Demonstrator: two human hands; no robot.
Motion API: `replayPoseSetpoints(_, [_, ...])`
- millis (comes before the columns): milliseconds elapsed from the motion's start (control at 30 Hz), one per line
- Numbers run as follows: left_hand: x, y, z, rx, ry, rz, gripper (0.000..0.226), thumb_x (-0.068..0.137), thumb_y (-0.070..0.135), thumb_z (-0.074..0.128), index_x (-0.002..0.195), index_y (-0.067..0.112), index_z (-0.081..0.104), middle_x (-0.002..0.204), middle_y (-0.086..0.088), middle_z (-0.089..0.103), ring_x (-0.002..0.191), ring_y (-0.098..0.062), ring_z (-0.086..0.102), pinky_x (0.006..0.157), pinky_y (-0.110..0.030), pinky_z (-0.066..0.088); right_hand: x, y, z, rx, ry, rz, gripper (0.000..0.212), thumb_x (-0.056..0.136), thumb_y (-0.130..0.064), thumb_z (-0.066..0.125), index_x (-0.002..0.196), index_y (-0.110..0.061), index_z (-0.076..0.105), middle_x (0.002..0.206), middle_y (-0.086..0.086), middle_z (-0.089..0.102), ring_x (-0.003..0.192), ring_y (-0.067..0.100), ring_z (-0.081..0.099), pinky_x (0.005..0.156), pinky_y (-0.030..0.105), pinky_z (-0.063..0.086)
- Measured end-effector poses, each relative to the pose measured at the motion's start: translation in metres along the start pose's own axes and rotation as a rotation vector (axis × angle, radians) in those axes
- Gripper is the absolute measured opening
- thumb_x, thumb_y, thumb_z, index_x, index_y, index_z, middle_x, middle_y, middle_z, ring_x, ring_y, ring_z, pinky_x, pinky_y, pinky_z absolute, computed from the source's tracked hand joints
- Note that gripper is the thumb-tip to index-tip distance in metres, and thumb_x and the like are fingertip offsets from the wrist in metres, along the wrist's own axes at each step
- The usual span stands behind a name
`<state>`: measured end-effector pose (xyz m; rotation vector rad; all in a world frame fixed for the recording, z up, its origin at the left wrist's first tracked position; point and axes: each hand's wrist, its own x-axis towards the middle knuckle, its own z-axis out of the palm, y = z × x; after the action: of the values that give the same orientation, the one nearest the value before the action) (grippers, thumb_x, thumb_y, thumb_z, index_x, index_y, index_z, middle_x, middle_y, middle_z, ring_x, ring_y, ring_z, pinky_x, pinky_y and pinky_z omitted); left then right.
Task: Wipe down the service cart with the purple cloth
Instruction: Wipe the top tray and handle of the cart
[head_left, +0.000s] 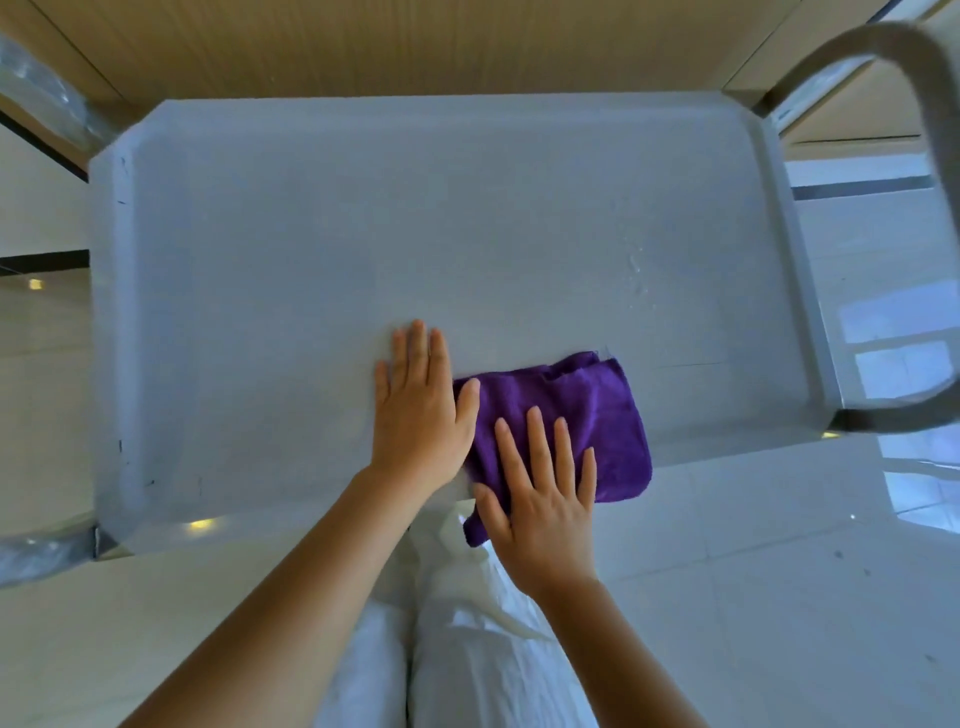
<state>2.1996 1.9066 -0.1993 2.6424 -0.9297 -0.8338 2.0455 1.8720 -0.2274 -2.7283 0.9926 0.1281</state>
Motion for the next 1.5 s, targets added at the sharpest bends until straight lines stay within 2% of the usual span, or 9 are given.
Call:
replayPoseSetpoints(100, [-0.001,0.002,-0.004,0.038,0.002,0.003,0.064,0.099,0.04,0.024,0.149,0.007,-0.001,0.157,-0.009,-0.01,0.144,-0.024,-0.012,0.114,-0.039,-0.008,-0.009,0.029,0.0,0.088,0.105,0.204,0.063,0.083,-0.055,0.039,0.14,-0.027,0.035,0.147,0.012,0.034,0.137,0.03,0.02,0.112,0.041,0.006])
replayPoseSetpoints(233, [-0.005,0.017,0.0,0.04,-0.018,0.09,0.064,0.1,0.037,0.026,0.148,0.007,-0.002,0.157,-0.008,-0.012,0.143,-0.023,-0.013,0.113,-0.039,-0.009,0.009,0.064,-0.016,0.183,0.052,0.483,0.072,0.081,-0.06,0.021,0.146,-0.03,0.021,0.156,0.011,0.011,0.143,0.03,0.0,0.115,0.046,-0.003])
replayPoseSetpoints(367, [-0.011,0.041,0.015,0.013,-0.079,0.149,0.062,0.1,0.036,0.023,0.148,0.008,-0.003,0.157,-0.008,-0.012,0.143,-0.021,-0.014,0.114,-0.037,-0.01,0.011,0.044,-0.01,0.1,-0.038,0.383,0.066,0.085,-0.062,0.009,0.144,-0.032,0.002,0.156,0.005,-0.001,0.142,0.027,-0.013,0.11,0.052,-0.011])
replayPoseSetpoints(500, [-0.007,0.065,0.022,-0.002,-0.098,0.19,0.062,0.1,0.038,0.02,0.148,0.009,-0.006,0.156,-0.007,-0.013,0.143,-0.019,-0.016,0.114,-0.035,-0.01,0.005,0.018,0.003,-0.018,-0.009,0.121,0.063,0.089,-0.044,0.033,0.146,-0.022,0.02,0.152,0.008,0.017,0.143,0.032,-0.005,0.111,0.055,-0.003])
replayPoseSetpoints(600, [0.002,0.078,0.025,-0.013,-0.085,0.186,0.062,0.1,0.037,0.022,0.148,0.009,-0.004,0.157,-0.006,-0.011,0.143,-0.018,-0.015,0.113,-0.033,-0.01,0.008,0.022,-0.003,0.002,0.021,0.015,0.065,0.091,-0.044,0.032,0.149,-0.026,0.009,0.149,0.007,0.023,0.142,0.032,0.009,0.112,0.05,0.003])
replayPoseSetpoints(700, [0.013,0.092,0.03,-0.054,-0.067,0.15,0.062,0.1,0.037,0.024,0.149,0.01,-0.001,0.157,-0.005,-0.009,0.143,-0.016,-0.014,0.113,-0.031,-0.01,0.016,0.046,-0.014,0.005,-0.006,-0.051,0.058,0.094,-0.055,0.025,0.144,-0.026,0.026,0.146,0.006,0.039,0.138,0.03,0.019,0.111,0.05,0.011])
replayPoseSetpoints(933, [0.028,0.117,0.045,-0.026,0.056,0.153,0.079,0.084,0.053,0.004,0.148,0.007,0.011,0.157,-0.008,0.002,0.142,-0.017,-0.011,0.111,-0.034,-0.012,0.035,0.109,-0.032,-0.026,-0.034,0.013,0.06,0.093,-0.061,0.017,0.141,-0.029,0.031,0.147,0.006,0.037,0.138,0.029,0.02,0.111,0.051,0.012])
replayPoseSetpoints(1133, [0.041,0.141,0.061,-0.039,0.108,0.182,0.073,0.088,0.045,0.018,0.144,-0.002,0.024,0.153,-0.017,0.018,0.143,-0.031,0.011,0.111,-0.042,0.0,0.048,0.178,-0.046,-0.037,0.011,0.106,0.061,0.091,-0.061,0.023,0.141,-0.026,0.033,0.148,0.011,0.035,0.137,0.03,0.02,0.11,0.049,0.008])
replayPoseSetpoints(1500, [0.058,0.154,0.069,0.034,0.117,0.002,0.085,0.083,0.054,0.003,0.146,-0.003,0.002,0.155,-0.019,-0.001,0.144,-0.031,-0.004,0.114,-0.043,-0.006,0.093,0.231,-0.063,0.002,0.045,0.413,0.077,0.085,-0.061,0.029,0.145,-0.012,0.03,0.15,0.025,0.023,0.138,0.045,0.017,0.11,0.056,0.013])
